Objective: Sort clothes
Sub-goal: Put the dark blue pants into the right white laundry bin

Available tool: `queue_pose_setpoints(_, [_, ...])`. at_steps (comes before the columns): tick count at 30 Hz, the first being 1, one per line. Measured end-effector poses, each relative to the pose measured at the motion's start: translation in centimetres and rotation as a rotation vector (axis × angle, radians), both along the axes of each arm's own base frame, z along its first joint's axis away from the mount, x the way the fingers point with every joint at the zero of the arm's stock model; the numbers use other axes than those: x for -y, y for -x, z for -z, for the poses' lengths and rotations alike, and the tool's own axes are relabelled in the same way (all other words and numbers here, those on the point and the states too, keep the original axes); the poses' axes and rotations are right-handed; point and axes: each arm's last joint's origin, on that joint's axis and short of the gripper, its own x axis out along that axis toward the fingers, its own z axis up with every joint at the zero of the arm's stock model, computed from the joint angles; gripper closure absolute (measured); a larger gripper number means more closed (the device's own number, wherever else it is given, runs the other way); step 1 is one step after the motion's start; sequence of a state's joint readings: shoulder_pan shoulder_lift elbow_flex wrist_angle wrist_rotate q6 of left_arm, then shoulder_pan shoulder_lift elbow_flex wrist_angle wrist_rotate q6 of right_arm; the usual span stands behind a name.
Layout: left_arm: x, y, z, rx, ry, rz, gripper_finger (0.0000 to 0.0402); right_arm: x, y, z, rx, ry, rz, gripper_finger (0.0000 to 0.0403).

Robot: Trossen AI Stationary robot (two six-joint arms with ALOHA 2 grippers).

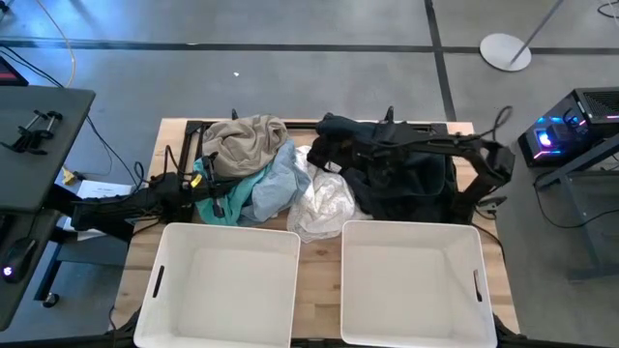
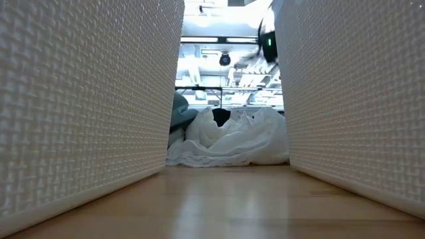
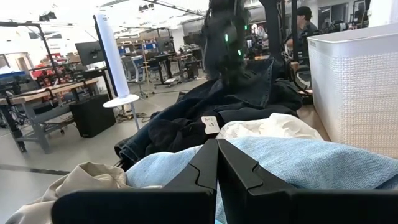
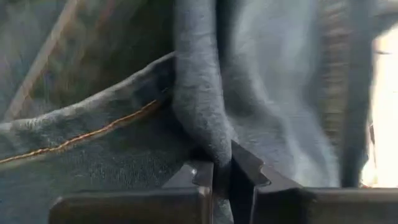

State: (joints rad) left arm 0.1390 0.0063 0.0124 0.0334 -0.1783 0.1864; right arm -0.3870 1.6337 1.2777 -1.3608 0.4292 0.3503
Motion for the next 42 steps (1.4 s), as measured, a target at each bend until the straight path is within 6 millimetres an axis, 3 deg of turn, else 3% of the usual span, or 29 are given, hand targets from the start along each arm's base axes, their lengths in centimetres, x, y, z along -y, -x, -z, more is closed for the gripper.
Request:
queue_pose_setpoints(5, [0.0, 0.0, 0.0, 0.0, 0.0, 0.0, 0.0401, -0.4, 1.4, -6.8, 0.219, 0.241, 0.035, 0.0397])
queue_pose_setpoints(13, [0.0, 0.0, 0.0, 0.0, 0.0, 0.0, 0.0401, -3.6, 6.6, -19.6, 0.731, 0.634, 0.105, 0.0398])
queue_pose_setpoints(22, [0.0, 0.0, 0.0, 0.0, 0.0, 0.0, 0.0401, -7.7, 11.1, -32.7, 1.436, 0.916, -0.086, 0.04])
queue_pose_setpoints(26, [0.0, 0.0, 0.0, 0.0, 0.0, 0.0, 0.0401, -8.4, 13.5, -36.4, 1.67, 0.995, -0.175, 0.04])
queue_pose_setpoints(28, [0.0, 0.0, 0.0, 0.0, 0.0, 0.0, 0.0401, -8.5, 14.0, -36.3, 1.661, 0.956, -0.184, 0.04])
queue_pose_setpoints(31, [0.0, 0.0, 0.0, 0.0, 0.0, 0.0, 0.0402, -8.5, 14.0, -34.3, 1.563, 0.778, -0.144, 0.04])
queue_pose_setpoints(34, [0.0, 0.0, 0.0, 0.0, 0.0, 0.0, 0.0402, -8.5, 12.5, -30.8, 1.408, 0.542, -0.105, 0.04])
queue_pose_setpoints(42, [0.0, 0.0, 0.0, 0.0, 0.0, 0.0, 0.0402, -6.3, 7.7, -21.8, 0.985, 0.162, 0.042, 0.04])
